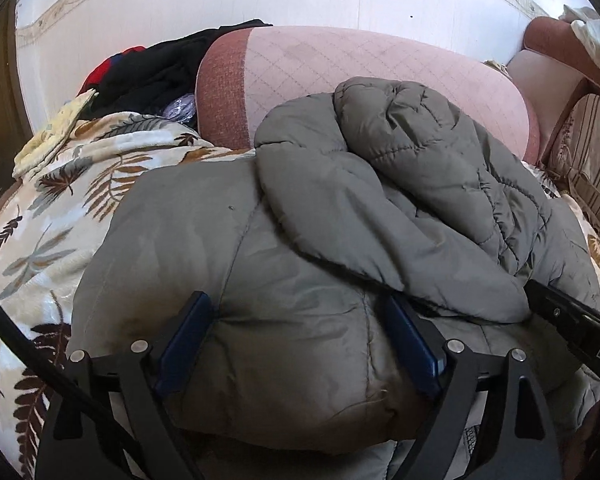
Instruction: Fold large clothes
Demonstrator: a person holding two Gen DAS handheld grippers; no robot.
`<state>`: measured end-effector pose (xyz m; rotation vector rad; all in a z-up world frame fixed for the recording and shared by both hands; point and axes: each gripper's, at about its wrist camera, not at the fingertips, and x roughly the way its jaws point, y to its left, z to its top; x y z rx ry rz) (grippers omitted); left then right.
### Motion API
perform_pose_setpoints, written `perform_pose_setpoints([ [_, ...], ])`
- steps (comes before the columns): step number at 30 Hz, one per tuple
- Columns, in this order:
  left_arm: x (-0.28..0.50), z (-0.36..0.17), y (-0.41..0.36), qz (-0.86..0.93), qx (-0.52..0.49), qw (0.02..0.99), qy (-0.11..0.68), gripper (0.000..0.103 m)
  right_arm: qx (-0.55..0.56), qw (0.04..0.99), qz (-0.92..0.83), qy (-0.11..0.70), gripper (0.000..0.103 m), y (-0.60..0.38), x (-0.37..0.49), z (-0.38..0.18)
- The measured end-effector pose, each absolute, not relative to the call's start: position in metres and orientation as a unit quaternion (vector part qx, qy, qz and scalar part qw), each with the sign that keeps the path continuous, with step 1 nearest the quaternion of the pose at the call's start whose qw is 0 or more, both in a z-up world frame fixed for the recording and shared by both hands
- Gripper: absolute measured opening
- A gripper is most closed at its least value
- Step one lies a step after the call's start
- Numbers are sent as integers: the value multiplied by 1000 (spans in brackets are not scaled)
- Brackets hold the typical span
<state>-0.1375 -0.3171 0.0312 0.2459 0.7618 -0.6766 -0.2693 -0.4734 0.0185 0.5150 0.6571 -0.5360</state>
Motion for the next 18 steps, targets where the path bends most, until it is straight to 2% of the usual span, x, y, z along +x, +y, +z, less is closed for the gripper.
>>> perform_pose_setpoints([
  [18,-136,27,-315,-314,119,869,362,94,243,878,-258,322,38,-473,-265,17],
])
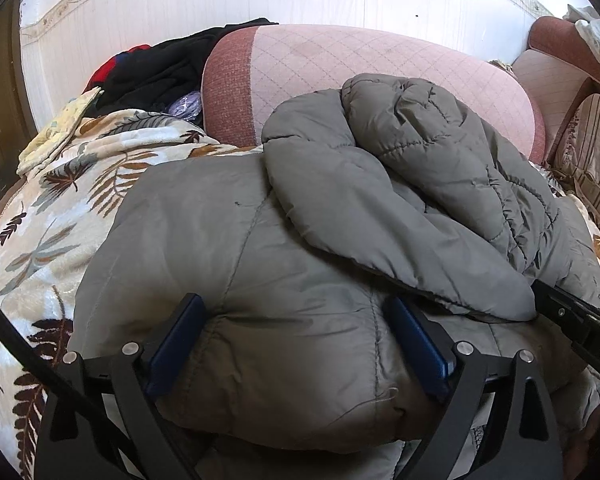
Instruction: Fold large clothes
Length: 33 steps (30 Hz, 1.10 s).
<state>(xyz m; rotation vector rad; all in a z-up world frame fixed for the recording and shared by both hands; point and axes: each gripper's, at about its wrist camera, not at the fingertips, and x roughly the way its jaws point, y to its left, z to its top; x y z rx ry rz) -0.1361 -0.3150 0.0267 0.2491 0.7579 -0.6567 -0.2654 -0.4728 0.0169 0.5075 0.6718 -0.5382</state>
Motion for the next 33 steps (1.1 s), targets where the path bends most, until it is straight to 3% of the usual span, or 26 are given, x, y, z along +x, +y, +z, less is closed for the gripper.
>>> perform_pose_setpoints([
  [11,-136,27,-314,-315,117,869,363,94,244,881,-263,309,38,-469,-271,27],
  [18,-136,28,-313,-314,117,869,363,94,165,918,-298,202,38,-448,-292,75],
  [33,-118,52,-284,-290,58,888,351,94,189,899,-262,294,38,-466,-263,33],
])
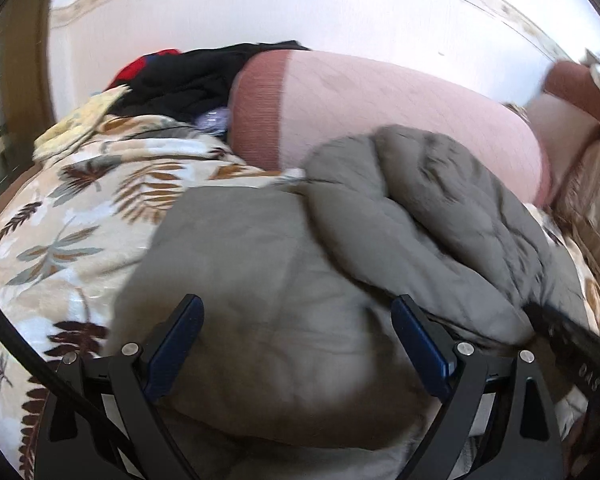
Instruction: Fold large clothes
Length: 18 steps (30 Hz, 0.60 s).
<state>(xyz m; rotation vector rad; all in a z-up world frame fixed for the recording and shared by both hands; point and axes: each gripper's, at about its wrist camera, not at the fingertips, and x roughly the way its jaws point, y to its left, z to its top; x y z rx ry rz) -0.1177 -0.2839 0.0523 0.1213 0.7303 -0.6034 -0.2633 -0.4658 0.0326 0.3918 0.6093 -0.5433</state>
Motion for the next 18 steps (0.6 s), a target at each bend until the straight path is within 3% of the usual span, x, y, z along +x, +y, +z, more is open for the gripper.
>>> perform_pose_setpoints([
  [6,-91,31,-270,-250,44,880,401,94,205,893,-254,309,38,-470,-261,23],
  [18,-92,26,-273,-248,56,880,400,95,195,892,-252,320,42,-469,-258,21],
])
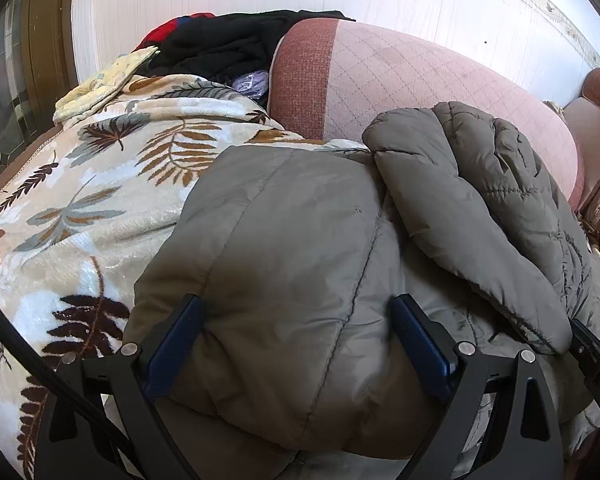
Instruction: Fold large clothes
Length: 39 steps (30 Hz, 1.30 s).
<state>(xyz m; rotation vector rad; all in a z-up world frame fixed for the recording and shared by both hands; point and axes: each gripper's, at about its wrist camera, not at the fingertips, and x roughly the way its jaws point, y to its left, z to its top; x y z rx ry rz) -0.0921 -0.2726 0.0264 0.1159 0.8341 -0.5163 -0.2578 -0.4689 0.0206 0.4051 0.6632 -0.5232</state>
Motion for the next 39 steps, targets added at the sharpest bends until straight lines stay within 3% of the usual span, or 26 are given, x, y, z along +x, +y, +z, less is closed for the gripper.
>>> perform_pose_setpoints([
  [16,-93,28,-272,-250,56,883,393,95,191,893,-252,319,45,-466,-258,20],
  [27,-112,41,-278,-273,60,885,371,95,164,908,-249,294,63,-447,-261,36],
  [39,-115,32,-286,-273,87,882,374,95,170,900,-240,323,65,-450,-252,22],
])
